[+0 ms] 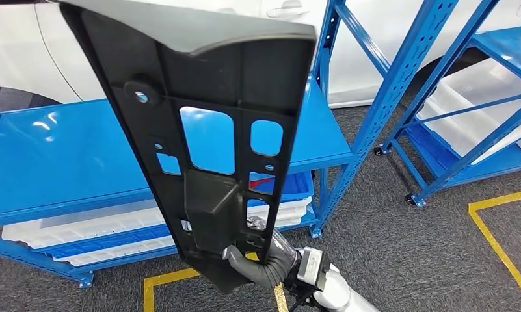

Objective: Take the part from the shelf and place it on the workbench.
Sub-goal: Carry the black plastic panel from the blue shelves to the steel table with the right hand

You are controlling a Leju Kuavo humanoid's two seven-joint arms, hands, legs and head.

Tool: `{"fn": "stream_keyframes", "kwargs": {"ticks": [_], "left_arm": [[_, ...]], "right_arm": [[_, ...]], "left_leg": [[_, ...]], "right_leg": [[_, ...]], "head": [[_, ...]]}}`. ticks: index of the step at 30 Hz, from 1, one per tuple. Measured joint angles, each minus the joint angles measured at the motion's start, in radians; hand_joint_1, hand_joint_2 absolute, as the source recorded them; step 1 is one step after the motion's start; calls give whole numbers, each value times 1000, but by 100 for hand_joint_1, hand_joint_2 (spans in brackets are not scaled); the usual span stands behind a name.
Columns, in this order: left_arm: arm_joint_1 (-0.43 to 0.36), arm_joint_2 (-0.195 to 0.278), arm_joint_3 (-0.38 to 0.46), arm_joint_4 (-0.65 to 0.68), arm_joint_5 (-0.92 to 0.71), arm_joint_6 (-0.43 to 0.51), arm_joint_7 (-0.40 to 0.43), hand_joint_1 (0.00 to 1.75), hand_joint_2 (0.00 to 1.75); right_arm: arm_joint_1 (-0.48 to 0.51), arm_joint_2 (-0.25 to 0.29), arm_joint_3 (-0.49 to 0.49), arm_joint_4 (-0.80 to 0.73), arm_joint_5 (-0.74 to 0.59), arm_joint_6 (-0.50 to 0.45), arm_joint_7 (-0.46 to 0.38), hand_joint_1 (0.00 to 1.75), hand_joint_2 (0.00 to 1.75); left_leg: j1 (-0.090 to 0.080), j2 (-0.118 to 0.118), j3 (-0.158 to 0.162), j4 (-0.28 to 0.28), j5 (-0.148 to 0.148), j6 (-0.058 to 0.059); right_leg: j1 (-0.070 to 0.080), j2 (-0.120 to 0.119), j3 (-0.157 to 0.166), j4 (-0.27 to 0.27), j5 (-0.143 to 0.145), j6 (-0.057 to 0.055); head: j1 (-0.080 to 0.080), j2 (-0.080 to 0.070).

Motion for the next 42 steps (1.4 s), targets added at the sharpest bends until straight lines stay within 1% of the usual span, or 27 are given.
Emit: {"fn": "stream_keyframes", "kwargs": {"ticks": [2,4,5,6,8,9,10,12,14,16,17,19,20,22,25,26,27,28,30,32,33,35,36,38,40,41,42], "left_arm": [[0,-2,-2,0,0,2,-5,0,175],[1,-2,-4,0,0,4,-7,0,175],[1,-2,-5,0,0,4,-7,0,175],[1,-2,-6,0,0,4,-7,0,175],[1,-2,-8,0,0,5,-7,0,175],[0,-2,-8,0,0,5,-7,0,175],[0,-2,-9,0,0,5,-7,0,175],[0,-2,-9,0,0,6,-7,0,175],[-3,-2,-10,0,0,6,-7,0,175],[-6,-1,-10,0,0,9,-5,0,175],[-7,-1,-10,0,0,12,-2,0,175],[-5,0,-10,0,0,18,5,0,175],[-4,-1,-10,0,0,20,9,0,175],[-2,-2,-8,0,0,23,12,0,175],[2,-4,-7,0,0,24,14,0,175],[3,-4,-7,0,0,23,13,0,175],[3,-5,-7,0,0,22,13,0,175],[3,-5,-7,0,0,21,10,0,175],[4,-5,-8,0,0,15,4,0,175],[4,-5,-8,0,0,8,0,0,175],[4,-4,-9,0,0,5,0,0,175],[5,-3,-10,0,0,2,1,0,175],[6,-3,-10,1,0,1,1,0,175],[7,-2,-10,1,-5,0,1,0,175],[8,-3,-11,1,-9,0,2,0,175],[10,-3,-11,1,-9,0,2,0,175],[11,-3,-11,1,-9,0,1,0,175]], "right_arm": [[16,-5,-7,-17,-1,3,-6,175,175],[25,-7,-11,-27,-1,6,-8,175,175],[27,-8,-12,-30,-1,7,-9,175,175],[30,-9,-12,-33,-1,8,-9,175,175],[35,-9,-13,-37,-1,9,-9,175,175],[38,-9,-13,-39,-1,9,-9,175,175],[40,-10,-13,-39,-1,9,-9,175,175],[44,-11,-13,-39,-1,9,-9,175,175],[45,-11,-13,-40,-2,9,-9,175,175],[45,-11,-15,-43,-9,10,-7,175,175],[45,-11,-18,-45,-17,12,-7,175,175],[47,-12,-30,-46,-38,20,-8,175,175],[50,-15,-40,-47,-50,27,-11,175,175],[54,-21,-58,-48,-70,43,-20,175,175],[56,-33,-90,-47,-89,69,-41,175,175],[56,-37,-105,-46,-94,80,-48,175,175],[58,-41,-121,-46,-97,91,-54,175,175],[59,-43,-136,-45,-98,101,-59,175,175],[66,-45,-164,-47,-93,120,-70,175,175],[74,-44,-185,-53,-87,137,-80,175,175],[78,-44,-195,-56,-85,143,-84,175,175],[87,-44,-212,-62,-85,152,-88,175,175],[90,-43,-217,-63,-85,156,-90,175,175],[104,-42,-226,-68,-85,161,-94,175,175],[131,-40,-238,-77,-84,168,-103,175,175],[145,-40,-242,-81,-83,171,-107,175,175],[157,-40,-246,-84,-81,175,-110,175,175]], "left_leg": [[0,1,-5,-1,13,-12],[2,1,-9,-3,19,-24],[3,1,-16,8,3,-29],[4,1,-27,35,-31,-32],[6,1,-59,145,-128,-37],[7,1,-72,208,-164,-39],[7,1,-75,255,-176,-41],[7,1,-36,254,-139,-42],[6,0,62,132,-101,-40],[2,-3,143,11,-112,-31],[-1,-5,157,-16,-122,-25],[-1,-3,148,-21,-112,-10],[0,-1,140,-21,-103,-2],[2,4,122,-23,-84,11],[-2,6,89,-21,-56,19],[-4,6,74,-20,-45,20],[-6,6,57,-17,-33,20],[-7,6,40,-15,-22,19],[-11,6,12,-9,-5,17],[-13,5,-3,-6,11,10],[-12,4,-6,-7,19,4],[-10,4,-10,-11,35,-8],[-9,3,-14,-8,30,-13],[-7,2,-34,43,-34,-22],[-2,1,-60,159,-133,-30],[0,1,-68,216,-160,-34],[2,1,-65,252,-162,-37]], "right_leg": [[7,0,28,-56,-9,-10],[6,-1,18,-64,9,-22],[4,-3,11,-68,19,-30],[1,-5,2,-72,31,-36],[2,-7,-23,-72,52,-44],[3,-7,-37,-71,62,-44],[4,-8,-53,-70,73,-43],[4,-8,-85,-64,94,-40],[4,-7,-113,-54,111,-32],[5,-7,-128,-44,125,-21],[5,-8,-130,-42,133,-15],[3,-7,-133,-42,144,-2],[2,-5,-139,-34,132,4],[-1,-2,-156,9,72,12],[-3,-1,-191,156,-44,19],[-3,-1,-197,206,-61,21],[-3,-1,-190,234,-57,20],[-3,-1,-167,226,-34,18],[0,-1,-72,117,6,5],[7,-2,21,-17,-3,-8],[11,-3,44,-56,-12,-13],[12,-4,43,-75,0,-21],[10,-5,38,-82,11,-28],[4,-10,21,-92,37,-40],[5,-14,-6,-91,59,-46],[6,-15,-23,-89,70,-45],[5,-16,-40,-85,80,-44]], "head": [[0,0],[0,0],[0,0],[0,0],[0,0],[0,0],[0,0],[0,0],[0,0],[0,0],[0,0],[0,0],[0,0],[0,0],[0,0],[0,0],[0,0],[0,0],[0,0],[0,0],[0,0],[0,0],[0,0],[0,0],[0,0],[0,0],[0,0]]}}
